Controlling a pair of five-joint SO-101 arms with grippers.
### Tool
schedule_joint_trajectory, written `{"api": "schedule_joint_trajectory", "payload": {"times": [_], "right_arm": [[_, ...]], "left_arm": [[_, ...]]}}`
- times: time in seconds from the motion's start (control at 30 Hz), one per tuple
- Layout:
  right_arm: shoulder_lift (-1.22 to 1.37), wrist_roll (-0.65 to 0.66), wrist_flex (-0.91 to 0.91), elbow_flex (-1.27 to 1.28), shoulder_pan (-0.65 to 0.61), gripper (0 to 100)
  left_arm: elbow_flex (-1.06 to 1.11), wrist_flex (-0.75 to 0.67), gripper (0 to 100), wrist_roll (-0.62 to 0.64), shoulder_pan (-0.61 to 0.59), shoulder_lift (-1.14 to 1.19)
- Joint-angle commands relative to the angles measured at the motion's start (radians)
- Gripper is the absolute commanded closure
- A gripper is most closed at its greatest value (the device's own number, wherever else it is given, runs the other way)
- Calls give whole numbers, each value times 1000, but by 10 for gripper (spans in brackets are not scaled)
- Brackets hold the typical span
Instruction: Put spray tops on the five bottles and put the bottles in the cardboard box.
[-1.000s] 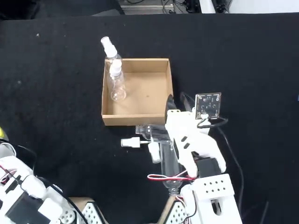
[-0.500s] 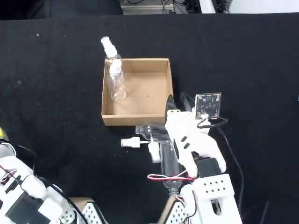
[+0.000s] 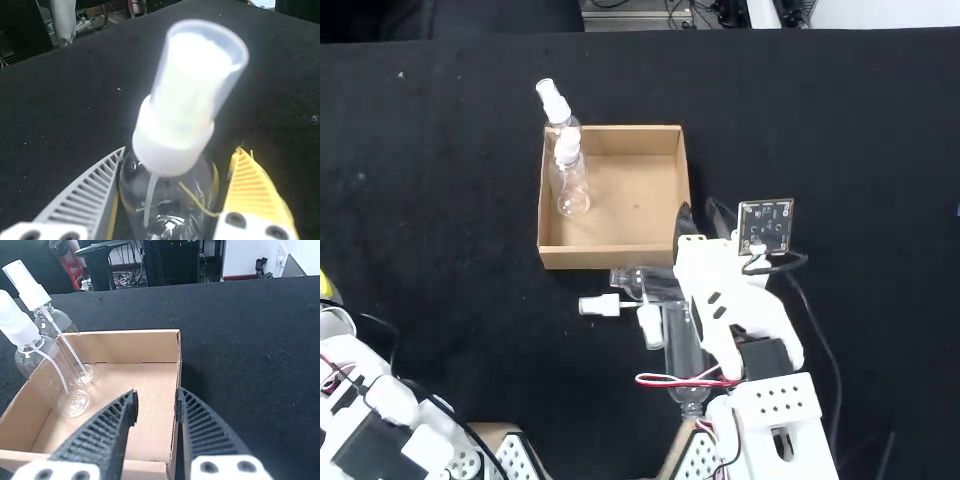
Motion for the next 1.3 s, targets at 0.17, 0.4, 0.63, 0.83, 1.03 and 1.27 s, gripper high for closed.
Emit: {"api": "schedule_joint_trajectory", "payload": {"times": [0.17, 0.4, 0.63, 0.83, 1.03, 1.27], "right_arm": [[-24, 6, -31, -2, 11, 896], [-24, 6, -31, -2, 11, 896], [-24, 6, -31, -2, 11, 896], [-24, 6, -32, -2, 11, 896], [-24, 8, -32, -2, 12, 896], [-24, 11, -32, -2, 12, 896]], "left_arm": [[-41, 5, 739, -5, -7, 2], [-39, 5, 959, -2, 1, -2], [-48, 2, 973, 0, 1, -12], [48, -196, 968, 2, 21, -133], [137, -94, 964, -3, 188, -394], [71, 485, 965, 54, 364, -804]]}}
